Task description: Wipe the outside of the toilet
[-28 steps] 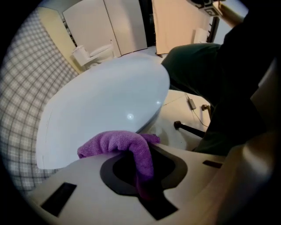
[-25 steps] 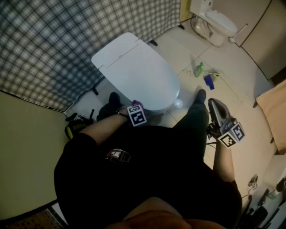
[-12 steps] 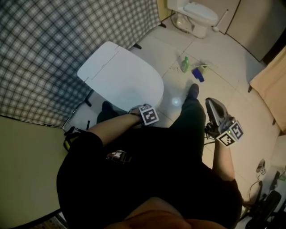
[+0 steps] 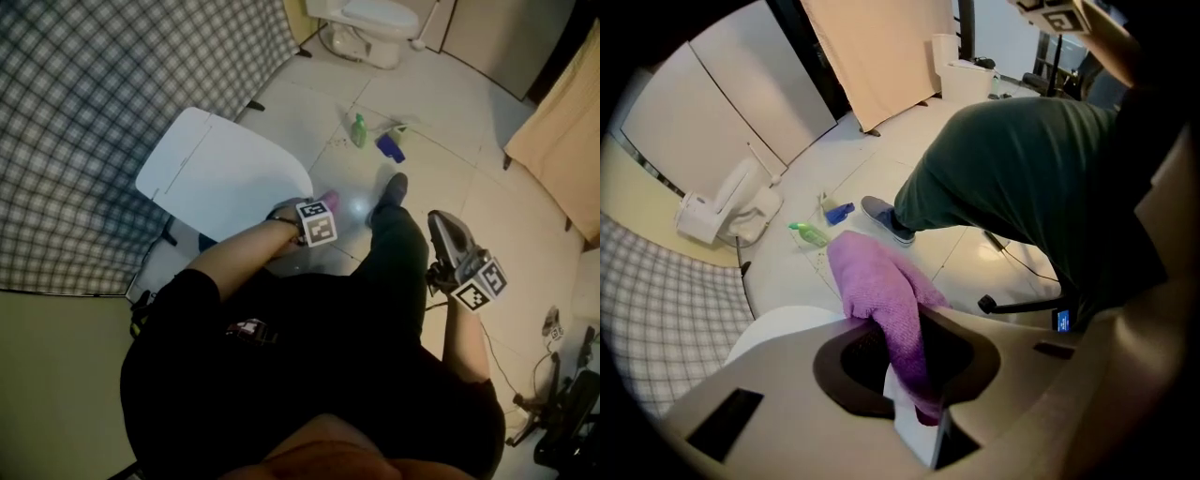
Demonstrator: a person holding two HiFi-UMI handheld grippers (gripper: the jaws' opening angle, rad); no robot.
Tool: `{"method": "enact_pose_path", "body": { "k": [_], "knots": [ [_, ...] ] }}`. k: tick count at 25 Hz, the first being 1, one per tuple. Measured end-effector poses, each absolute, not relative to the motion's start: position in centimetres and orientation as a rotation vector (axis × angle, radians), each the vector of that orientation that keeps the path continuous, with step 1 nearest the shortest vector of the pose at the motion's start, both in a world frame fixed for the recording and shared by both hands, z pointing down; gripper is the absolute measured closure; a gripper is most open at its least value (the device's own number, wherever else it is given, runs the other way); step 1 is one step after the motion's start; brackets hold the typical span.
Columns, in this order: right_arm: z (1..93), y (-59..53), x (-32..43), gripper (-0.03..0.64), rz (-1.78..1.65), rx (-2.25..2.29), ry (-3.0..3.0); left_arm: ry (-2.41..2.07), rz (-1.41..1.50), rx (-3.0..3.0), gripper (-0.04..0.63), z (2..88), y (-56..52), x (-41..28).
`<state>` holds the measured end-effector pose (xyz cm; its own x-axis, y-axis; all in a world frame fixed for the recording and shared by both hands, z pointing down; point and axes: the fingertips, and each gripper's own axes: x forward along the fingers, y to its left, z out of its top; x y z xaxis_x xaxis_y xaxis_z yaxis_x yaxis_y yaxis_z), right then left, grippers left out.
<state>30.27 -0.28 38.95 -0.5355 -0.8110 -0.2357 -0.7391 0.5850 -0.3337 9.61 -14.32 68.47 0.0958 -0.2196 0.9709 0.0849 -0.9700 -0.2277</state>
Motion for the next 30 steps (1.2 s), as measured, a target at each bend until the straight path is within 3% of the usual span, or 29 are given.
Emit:
{"method": "enact_pose_path", "body": {
  "k": [12,21,30],
  "knots": [
    [41.6,-4.6,32.5,0.627,-0.367,-1.262,2.439,0.35,-1.992,-2.278,0.535,66.1,-29.2,11.4],
    [44.9,-12.0,31.5,0.627,-0.521,-1.238,2.477,0.65,-1.989,-2.319,0.537,65.3,-43.5,3.7],
    [50.2,-21.3,28.6,0.627,-0.733,-1.24,2.554,1.051,-1.904,-2.346,0.537,64.9,-60.3,-9.0]
  ]
}}
